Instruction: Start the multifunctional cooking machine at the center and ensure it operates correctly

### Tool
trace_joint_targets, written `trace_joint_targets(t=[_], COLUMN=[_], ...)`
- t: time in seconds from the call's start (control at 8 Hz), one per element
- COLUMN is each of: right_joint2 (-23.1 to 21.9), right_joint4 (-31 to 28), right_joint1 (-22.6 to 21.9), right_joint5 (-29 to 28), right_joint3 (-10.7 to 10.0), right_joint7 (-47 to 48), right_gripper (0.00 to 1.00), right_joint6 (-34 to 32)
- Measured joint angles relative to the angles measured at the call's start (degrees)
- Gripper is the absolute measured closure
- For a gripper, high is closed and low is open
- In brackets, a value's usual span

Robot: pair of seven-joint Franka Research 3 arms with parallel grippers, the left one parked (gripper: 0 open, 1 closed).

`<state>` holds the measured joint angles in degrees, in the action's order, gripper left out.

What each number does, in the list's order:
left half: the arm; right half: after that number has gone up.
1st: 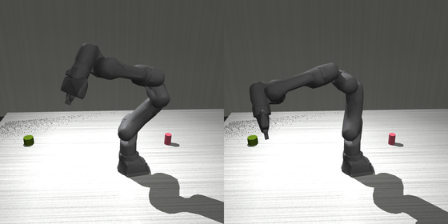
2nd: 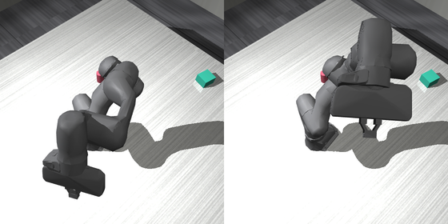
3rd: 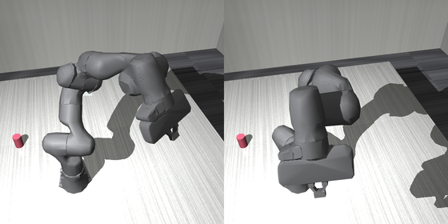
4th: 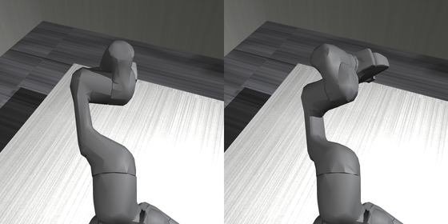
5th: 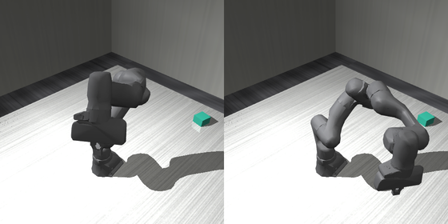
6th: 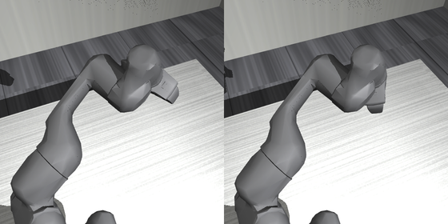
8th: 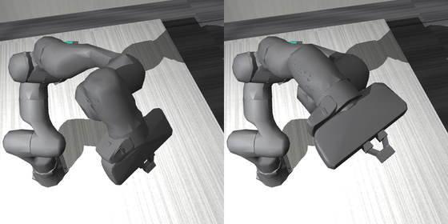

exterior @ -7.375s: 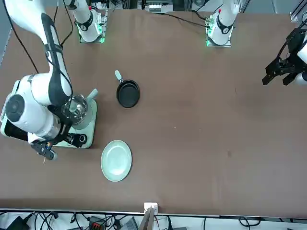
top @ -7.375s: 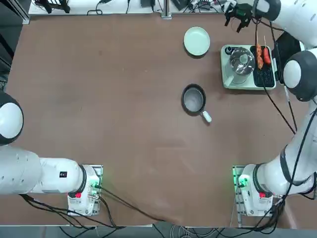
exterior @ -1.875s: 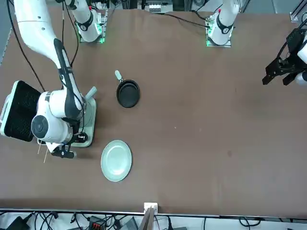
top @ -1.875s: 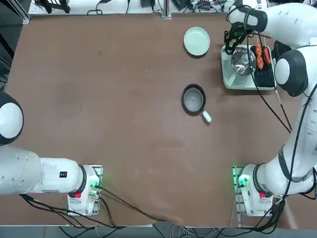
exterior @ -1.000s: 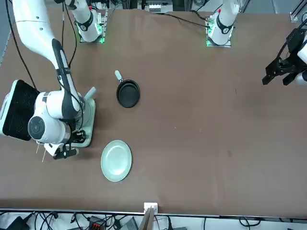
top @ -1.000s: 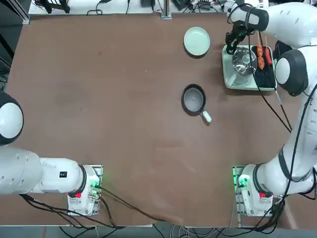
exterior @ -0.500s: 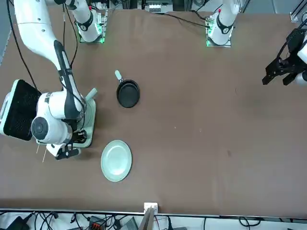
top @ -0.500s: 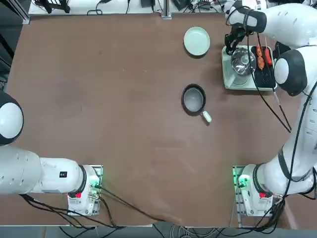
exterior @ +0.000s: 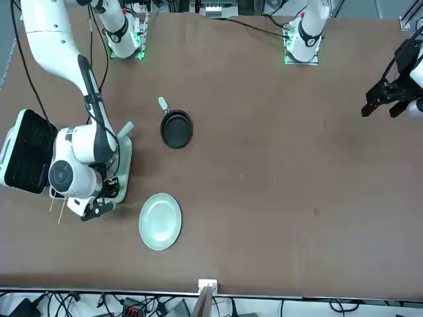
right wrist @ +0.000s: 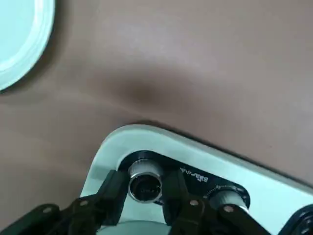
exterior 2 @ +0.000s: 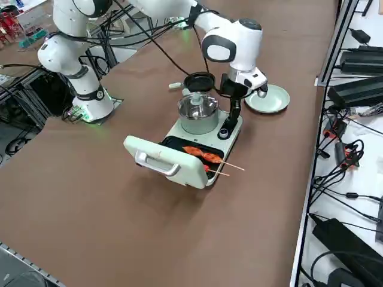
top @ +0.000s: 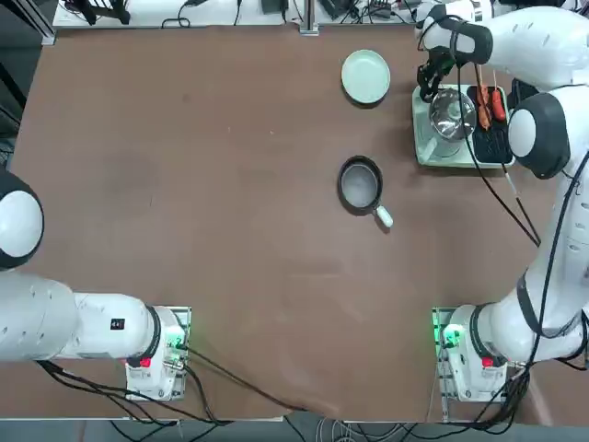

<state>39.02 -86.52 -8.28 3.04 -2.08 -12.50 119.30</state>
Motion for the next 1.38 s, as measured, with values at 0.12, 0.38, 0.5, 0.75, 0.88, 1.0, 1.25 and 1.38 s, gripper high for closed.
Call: trace_joint_targets(t=[0.12,0.38,0.5,0.75,0.88,1.0,1.25,1.38], right_joint2=[-0.01,-0.06,-0.09,-0.10,-0.13,-0.15,-0.19,-0.31], right_joint4=[0.00,0.00,0.00,-0.01,-0.01,-0.03,0.80,2.62], right_joint1=[0.02,0.17,0.20,0.19,0.16,0.16,0.17,0.19], right_joint5=[-0.42,-2.69,-3.25,-3.34,-3.34,-3.34,-3.33,-3.33], right_joint3=[-0.10,-0.62,-0.76,-0.78,-0.77,-0.76,-0.89,-1.02], right_joint7=[-2.03,-8.71,-11.96,-15.82,-16.30,-16.36,-16.49,-16.63], right_gripper=[0.57,0.57,0.57,0.57,0.59,0.58,0.25,0.04], right_joint6=[0.00,0.01,0.01,0.12,0.17,0.32,3.11,3.47])
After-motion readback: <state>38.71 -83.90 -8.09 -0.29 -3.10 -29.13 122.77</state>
